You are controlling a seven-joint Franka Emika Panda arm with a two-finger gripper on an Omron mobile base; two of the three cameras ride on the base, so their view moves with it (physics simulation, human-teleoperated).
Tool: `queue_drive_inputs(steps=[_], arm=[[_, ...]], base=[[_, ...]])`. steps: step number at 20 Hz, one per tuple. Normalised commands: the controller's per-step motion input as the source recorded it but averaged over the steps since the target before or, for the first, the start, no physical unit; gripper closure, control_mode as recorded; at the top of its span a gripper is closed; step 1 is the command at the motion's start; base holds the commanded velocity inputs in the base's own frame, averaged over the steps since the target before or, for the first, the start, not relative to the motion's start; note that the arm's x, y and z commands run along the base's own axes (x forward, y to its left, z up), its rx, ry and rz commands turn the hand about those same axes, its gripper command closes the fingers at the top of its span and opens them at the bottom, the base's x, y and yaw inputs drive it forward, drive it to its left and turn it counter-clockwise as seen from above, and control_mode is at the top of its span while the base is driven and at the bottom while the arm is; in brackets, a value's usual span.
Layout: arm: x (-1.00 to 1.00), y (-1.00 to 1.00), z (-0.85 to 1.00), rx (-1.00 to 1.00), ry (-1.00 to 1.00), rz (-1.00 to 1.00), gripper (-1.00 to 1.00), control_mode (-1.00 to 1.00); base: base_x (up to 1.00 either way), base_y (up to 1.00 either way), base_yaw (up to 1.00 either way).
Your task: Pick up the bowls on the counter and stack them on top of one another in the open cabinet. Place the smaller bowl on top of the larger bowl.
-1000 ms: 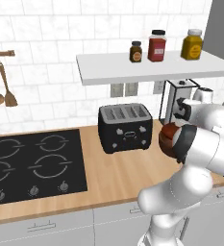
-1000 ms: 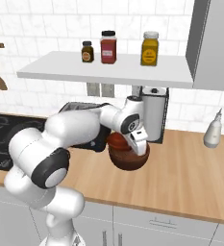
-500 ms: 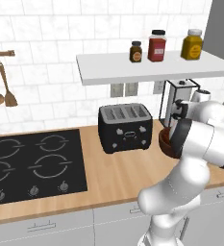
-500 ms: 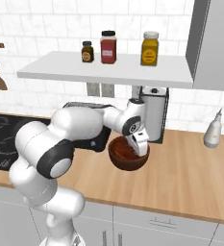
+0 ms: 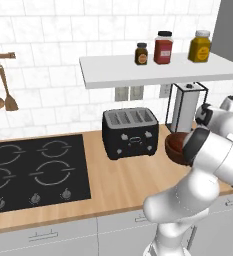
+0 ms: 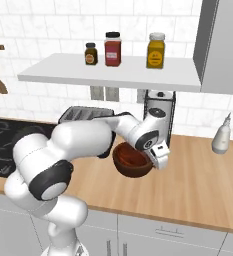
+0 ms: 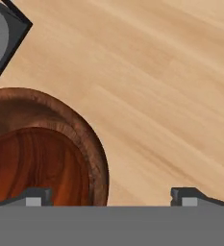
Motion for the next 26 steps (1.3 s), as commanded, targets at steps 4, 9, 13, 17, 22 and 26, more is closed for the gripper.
queue_drive_inputs(steps=[4, 9, 13, 17, 22, 26], arm=[[0.07, 0.0, -0.34, 0.01, -0.09, 0.05, -1.0, -1.0], [0.21, 0.15, -0.27, 0.0, -0.03, 0.04, -1.0, -1.0], [0.17, 0.2, -0.48, -0.07, 0.0, 0.06, -1.0, -1.0], [0.01, 0.0, -0.51, -0.03, -0.01, 0.04, 1.0, -1.0], [-0.01, 0.0, -0.02, 0.0, 0.0, 0.0, 1.0, -1.0], [-0.18, 0.0, 0.23, 0.0, -0.05, 0.0, 1.0, -1.0]], base=[[0.0, 0.0, 0.0], [0.0, 0.0, 0.0], [0.0, 0.0, 0.0], [0.0, 0.0, 0.0], [0.0, 0.0, 0.0], [0.0, 0.0, 0.0]])
